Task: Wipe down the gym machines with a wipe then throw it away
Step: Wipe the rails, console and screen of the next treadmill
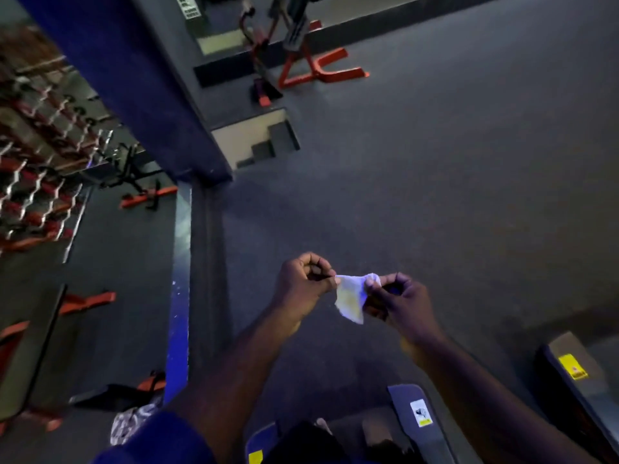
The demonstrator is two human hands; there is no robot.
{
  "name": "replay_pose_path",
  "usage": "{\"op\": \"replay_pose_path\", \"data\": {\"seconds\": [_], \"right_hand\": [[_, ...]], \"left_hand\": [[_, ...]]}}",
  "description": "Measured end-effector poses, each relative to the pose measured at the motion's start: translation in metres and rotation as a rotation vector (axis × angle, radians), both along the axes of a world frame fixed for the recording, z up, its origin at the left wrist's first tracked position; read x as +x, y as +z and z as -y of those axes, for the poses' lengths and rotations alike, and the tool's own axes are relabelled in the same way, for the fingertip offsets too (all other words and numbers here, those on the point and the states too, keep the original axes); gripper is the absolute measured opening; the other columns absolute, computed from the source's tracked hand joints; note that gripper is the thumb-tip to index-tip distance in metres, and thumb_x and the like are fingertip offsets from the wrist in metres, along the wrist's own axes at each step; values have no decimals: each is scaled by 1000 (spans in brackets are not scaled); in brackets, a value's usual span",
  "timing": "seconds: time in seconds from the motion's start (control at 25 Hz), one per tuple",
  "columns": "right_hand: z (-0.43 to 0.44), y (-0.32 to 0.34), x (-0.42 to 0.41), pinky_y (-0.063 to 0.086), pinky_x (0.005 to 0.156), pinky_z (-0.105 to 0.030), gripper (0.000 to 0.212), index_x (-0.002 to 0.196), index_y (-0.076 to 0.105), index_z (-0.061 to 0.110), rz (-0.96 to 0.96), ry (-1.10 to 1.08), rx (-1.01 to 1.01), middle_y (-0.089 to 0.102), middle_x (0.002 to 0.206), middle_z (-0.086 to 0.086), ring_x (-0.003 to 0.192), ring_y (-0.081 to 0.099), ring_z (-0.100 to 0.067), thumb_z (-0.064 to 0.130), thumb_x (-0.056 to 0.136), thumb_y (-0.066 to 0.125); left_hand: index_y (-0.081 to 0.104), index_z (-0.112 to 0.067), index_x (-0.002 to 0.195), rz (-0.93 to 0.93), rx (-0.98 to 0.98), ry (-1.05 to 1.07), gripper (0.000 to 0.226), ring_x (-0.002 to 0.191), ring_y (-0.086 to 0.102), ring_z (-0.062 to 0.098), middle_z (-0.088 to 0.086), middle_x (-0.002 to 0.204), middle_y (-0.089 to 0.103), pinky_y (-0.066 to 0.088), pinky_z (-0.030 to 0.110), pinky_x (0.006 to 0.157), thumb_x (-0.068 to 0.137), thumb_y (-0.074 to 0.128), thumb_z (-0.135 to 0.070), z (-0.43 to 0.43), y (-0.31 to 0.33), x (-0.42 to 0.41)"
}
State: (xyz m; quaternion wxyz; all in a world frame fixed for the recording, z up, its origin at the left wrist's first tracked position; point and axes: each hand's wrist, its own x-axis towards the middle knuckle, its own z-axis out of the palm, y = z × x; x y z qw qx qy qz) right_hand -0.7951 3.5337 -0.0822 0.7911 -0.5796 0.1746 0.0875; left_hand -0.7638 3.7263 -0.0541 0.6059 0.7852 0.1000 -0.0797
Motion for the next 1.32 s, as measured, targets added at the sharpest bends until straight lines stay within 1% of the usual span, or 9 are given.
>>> {"op": "replay_pose_path", "data": {"seconds": [0.12, 0.28, 0.52, 0.72, 0.88, 0.96, 1.12, 1.2, 1.32], "right_hand": [[-23, 6, 25, 54, 55, -27, 14, 97, 65, 1, 104, 11, -113, 71, 74, -7, 62, 64, -14, 2, 90, 77], [-56, 9, 44, 53, 67, -20, 14, 99, 74, -1, 253, 121, -233, 76, 83, -5, 72, 67, -6, 1, 87, 80], [-66, 15, 58, 57, 77, -28, 9, 87, 77, 16, 320, 157, -454, 79, 87, 2, 83, 75, -11, 20, 86, 85], [-25, 8, 111, 61, 81, -38, 18, 83, 76, 23, 286, 38, -557, 79, 84, 6, 84, 77, -13, 33, 79, 91], [47, -40, 171, 55, 69, -28, 14, 77, 77, 23, 249, -157, -627, 77, 75, 9, 72, 73, -6, 27, 78, 91], [103, -81, 199, 51, 64, -27, 14, 74, 76, 21, 227, -258, -647, 74, 69, 6, 64, 65, -4, 24, 83, 87], [243, -184, 271, 60, 77, -49, 27, 79, 73, 22, 234, -472, -631, 75, 78, 1, 78, 72, -24, 48, 78, 75], [305, -212, 298, 61, 79, -48, 34, 80, 72, 19, 183, -571, -642, 77, 81, -2, 80, 74, -22, 53, 75, 76], [394, -213, 319, 62, 82, -44, 19, 79, 76, 27, 88, -715, -621, 79, 84, 5, 85, 75, -10, 45, 76, 78]], "left_hand": [[64, -9, 83, -41, -67, 54, 21, 56, 60, 17, 8, 70, 67, 55, 33, 58, 87, 84, -10, -23, 4, 11], [72, -5, 97, -219, -323, -75, 19, 76, 70, 18, 14, 92, 75, 59, 36, 78, 101, 69, -24, -40, 6, 25], [74, 1, 105, -226, -473, -74, 21, 90, 74, 25, 23, 101, 76, 61, 32, 80, 98, 73, -18, -46, -8, 62], [70, -2, 90, -247, -483, -152, 22, 67, 68, 16, 12, 82, 73, 59, 28, 67, 88, 80, -20, 3, -16, 129], [66, -5, 79, -268, -494, -302, 23, 59, 61, 15, 10, 70, 68, 61, 32, 78, 86, 80, -22, 86, -57, 206], [66, -8, 76, -274, -430, -420, 22, 60, 63, 14, 9, 71, 68, 60, 24, 67, 87, 77, -24, 153, -95, 250], [63, -5, 77, -258, -371, -672, 25, 56, 61, 9, 6, 67, 68, 52, 18, 56, 97, 70, -18, 322, -189, 350], [61, -5, 77, -273, -352, -761, 24, 52, 58, 6, 3, 61, 65, 50, 17, 53, 98, 70, -14, 395, -220, 380], [61, -7, 76, -367, -331, -920, 34, 53, 55, 10, 7, 63, 63, 46, 22, 53, 84, 84, -31, 504, -225, 417]]}}
